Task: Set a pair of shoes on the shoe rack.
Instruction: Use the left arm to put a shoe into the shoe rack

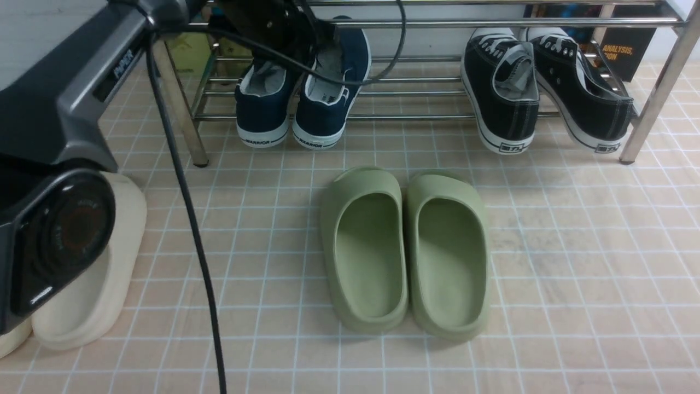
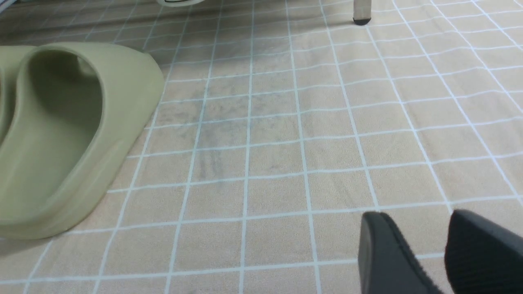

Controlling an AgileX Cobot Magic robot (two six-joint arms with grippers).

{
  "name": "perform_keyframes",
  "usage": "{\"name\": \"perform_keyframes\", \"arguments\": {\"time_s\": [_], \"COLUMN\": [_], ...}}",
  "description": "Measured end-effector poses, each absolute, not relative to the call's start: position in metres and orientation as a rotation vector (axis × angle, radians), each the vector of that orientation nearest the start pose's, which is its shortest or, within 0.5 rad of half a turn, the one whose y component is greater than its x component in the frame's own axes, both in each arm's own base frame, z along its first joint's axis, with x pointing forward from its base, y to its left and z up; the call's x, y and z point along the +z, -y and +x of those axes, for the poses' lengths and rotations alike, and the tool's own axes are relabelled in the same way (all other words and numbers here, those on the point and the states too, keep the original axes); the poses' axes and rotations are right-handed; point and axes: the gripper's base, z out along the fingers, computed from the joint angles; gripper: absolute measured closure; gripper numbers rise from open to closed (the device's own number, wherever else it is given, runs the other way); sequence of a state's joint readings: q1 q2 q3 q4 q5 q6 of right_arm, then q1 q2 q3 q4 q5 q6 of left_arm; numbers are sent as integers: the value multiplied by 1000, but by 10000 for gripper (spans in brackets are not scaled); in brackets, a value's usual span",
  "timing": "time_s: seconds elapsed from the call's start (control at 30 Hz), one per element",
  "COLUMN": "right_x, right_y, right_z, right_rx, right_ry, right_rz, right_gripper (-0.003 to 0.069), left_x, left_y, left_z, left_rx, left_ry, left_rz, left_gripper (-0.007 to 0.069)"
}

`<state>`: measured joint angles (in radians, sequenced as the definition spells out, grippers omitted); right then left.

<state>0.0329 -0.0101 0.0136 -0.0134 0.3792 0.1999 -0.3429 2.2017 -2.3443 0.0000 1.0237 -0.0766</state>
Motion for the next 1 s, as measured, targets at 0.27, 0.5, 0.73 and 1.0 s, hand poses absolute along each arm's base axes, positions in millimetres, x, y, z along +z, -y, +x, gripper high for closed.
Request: {"name": "perform_keyframes", "arguments": {"time_s": [0.27, 0.5, 0.73, 1.0], "right_x": [175, 175, 175, 175], "right_y": [-1, -1, -1, -1], "right_z": [52, 52, 52, 52], "right_rx": [148, 148, 148, 148], "right_ry": [-1863, -1863, -1863, -1863], "right_rz": [148, 148, 148, 148], "right_gripper": [420, 420, 420, 420], "left_x": [338, 269, 254, 240], "left_y": [158, 176, 180, 184], "left_z": [458, 464, 463, 477], "left_rx": [-82, -19, 44, 2], "left_ry": [-2513, -2686, -2711, -2637], "left_rz": [360, 509, 536, 393], "left_gripper": [608, 608, 608, 604]}}
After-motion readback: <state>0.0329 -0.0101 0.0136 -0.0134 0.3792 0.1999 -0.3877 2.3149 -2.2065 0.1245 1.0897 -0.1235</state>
